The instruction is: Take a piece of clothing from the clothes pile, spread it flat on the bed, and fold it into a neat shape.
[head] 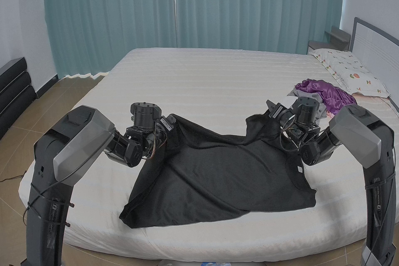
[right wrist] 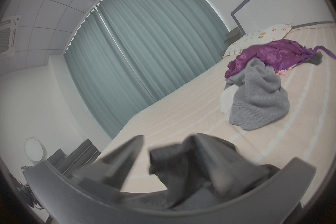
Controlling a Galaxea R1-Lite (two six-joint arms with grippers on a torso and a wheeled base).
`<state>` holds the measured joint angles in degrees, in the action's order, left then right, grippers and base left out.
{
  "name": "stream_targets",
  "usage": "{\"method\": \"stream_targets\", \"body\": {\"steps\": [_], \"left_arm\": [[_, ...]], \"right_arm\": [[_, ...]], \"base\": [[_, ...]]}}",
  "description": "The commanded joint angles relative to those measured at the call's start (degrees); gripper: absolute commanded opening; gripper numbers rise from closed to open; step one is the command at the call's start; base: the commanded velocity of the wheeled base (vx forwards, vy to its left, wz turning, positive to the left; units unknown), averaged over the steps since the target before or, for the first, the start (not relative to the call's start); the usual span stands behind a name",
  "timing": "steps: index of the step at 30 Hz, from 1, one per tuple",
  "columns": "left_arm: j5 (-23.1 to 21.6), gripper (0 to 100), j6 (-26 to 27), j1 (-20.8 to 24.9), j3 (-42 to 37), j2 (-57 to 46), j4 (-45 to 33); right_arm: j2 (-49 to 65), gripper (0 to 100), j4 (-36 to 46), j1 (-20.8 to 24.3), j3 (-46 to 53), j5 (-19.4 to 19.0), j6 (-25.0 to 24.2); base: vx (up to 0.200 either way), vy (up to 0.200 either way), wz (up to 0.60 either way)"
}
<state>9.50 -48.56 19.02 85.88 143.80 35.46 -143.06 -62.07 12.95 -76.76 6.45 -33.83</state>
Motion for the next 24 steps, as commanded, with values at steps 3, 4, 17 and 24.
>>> {"method": "stream_targets", "body": {"steps": [3,4,17,24], "left_arm": [[6.24,100,0.04,-1.35,7.9,8.25,1.54],[7.38,100,0.04,-1.7,8.86,8.78,1.63],[5.53,100,1.27,-3.55,7.02,6.93,-1.1],[2.54,100,-3.92,-7.59,6.14,1.48,-0.39]], "right_arm": [[-9.79,100,-2.35,-2.31,-10.86,5.24,-0.1],[-10.31,100,-2.7,-2.58,-12.53,6.38,-0.18],[-6.97,100,-2.79,-2.75,-4.18,6.91,-2.29],[0.5,100,-4.99,-1.17,7.77,1.81,-7.22]], "base": [[0.0,0.0,0.0],[0.0,0.0,0.0],[0.0,0.0,0.0],[0.0,0.0,0.0]]}}
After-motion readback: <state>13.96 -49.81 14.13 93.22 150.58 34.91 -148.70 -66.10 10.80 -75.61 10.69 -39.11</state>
